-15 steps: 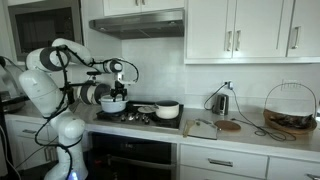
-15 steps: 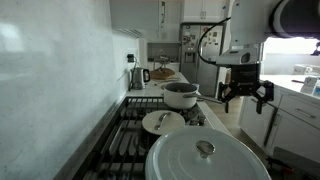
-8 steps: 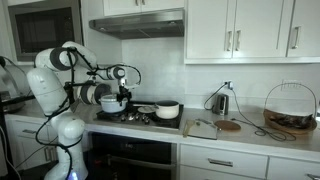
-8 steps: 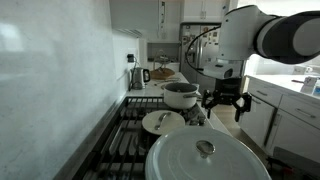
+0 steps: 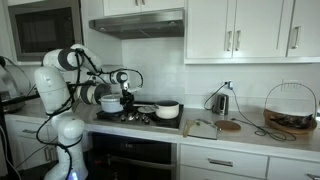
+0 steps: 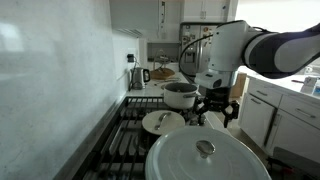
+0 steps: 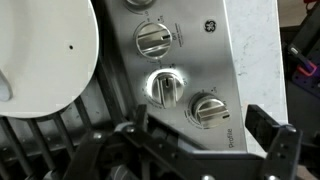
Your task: Twist the knob on the stove.
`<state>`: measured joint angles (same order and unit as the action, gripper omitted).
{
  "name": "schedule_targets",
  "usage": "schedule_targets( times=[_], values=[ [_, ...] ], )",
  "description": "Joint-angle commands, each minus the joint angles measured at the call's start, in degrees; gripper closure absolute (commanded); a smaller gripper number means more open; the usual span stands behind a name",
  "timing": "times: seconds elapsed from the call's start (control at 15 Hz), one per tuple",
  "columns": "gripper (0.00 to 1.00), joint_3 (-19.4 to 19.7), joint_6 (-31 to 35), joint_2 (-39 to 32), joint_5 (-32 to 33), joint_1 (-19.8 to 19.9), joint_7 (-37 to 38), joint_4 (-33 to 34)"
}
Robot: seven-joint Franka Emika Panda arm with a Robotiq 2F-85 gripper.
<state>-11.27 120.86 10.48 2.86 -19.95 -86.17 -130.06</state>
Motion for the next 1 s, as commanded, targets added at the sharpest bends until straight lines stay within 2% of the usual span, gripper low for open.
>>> schedule_targets(
  times=[0.0, 0.27, 0.47, 0.53, 0.67, 0.73, 0.8, 0.87, 0.93],
  values=[
    [0.00, -1.2, 2.9, -2.3, 2.3, 1.1, 1.2, 1.0],
    [0.01, -1.4, 5.4, -4.3, 3.3, 1.4, 1.7, 1.2],
    [0.07, -1.4, 6.2, -5.8, 3.4, 1.8, 2.0, 1.4],
    [0.05, -1.4, 6.3, -6.3, 3.5, 1.9, 2.2, 1.6],
    [0.09, -1.5, 6.3, -6.9, 3.6, 2.0, 2.4, 1.7],
    [0.15, -1.5, 6.3, -7.2, 3.6, 2.0, 2.7, 1.8],
    [0.15, -1.5, 6.3, -7.5, 3.6, 2.0, 2.7, 1.8],
    [0.21, -1.6, 6.3, -7.7, 3.5, 2.0, 2.7, 1.8],
    [0.18, -1.6, 6.2, -7.9, 3.5, 2.1, 2.8, 1.9]
  ],
)
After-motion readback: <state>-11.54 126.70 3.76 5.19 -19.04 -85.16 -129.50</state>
